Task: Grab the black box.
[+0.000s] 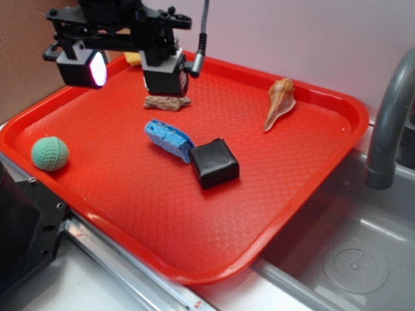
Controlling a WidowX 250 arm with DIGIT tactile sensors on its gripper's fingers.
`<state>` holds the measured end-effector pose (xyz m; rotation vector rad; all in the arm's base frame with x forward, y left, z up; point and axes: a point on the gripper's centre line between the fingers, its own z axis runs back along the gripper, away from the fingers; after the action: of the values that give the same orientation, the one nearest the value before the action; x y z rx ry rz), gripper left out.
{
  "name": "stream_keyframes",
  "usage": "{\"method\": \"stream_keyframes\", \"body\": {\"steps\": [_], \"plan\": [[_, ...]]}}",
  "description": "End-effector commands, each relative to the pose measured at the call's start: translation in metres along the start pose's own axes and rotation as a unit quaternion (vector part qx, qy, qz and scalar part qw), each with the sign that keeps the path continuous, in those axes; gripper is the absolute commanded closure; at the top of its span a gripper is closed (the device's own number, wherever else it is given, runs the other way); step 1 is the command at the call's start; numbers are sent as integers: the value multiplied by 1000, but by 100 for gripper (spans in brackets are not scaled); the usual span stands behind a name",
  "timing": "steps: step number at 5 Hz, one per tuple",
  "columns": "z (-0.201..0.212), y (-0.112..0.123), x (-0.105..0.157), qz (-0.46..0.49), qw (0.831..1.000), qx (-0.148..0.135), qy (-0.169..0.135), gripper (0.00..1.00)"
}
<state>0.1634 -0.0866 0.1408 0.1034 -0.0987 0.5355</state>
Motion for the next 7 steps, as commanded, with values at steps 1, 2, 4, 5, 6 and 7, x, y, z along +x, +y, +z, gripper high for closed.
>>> {"method": "stream_keyframes", "body": {"steps": [1,2,4,5,6,7], "plan": [[4,0,7,2,1000,-4,-7,0],[-32,-11,-7,63,998,0,4,0],[-69,-71,7,63,996,-49,36,0],[-78,-83,24,63,994,-73,46,0],[-91,-84,29,81,993,-58,65,0],[-96,-77,21,90,993,-31,74,0]]}}
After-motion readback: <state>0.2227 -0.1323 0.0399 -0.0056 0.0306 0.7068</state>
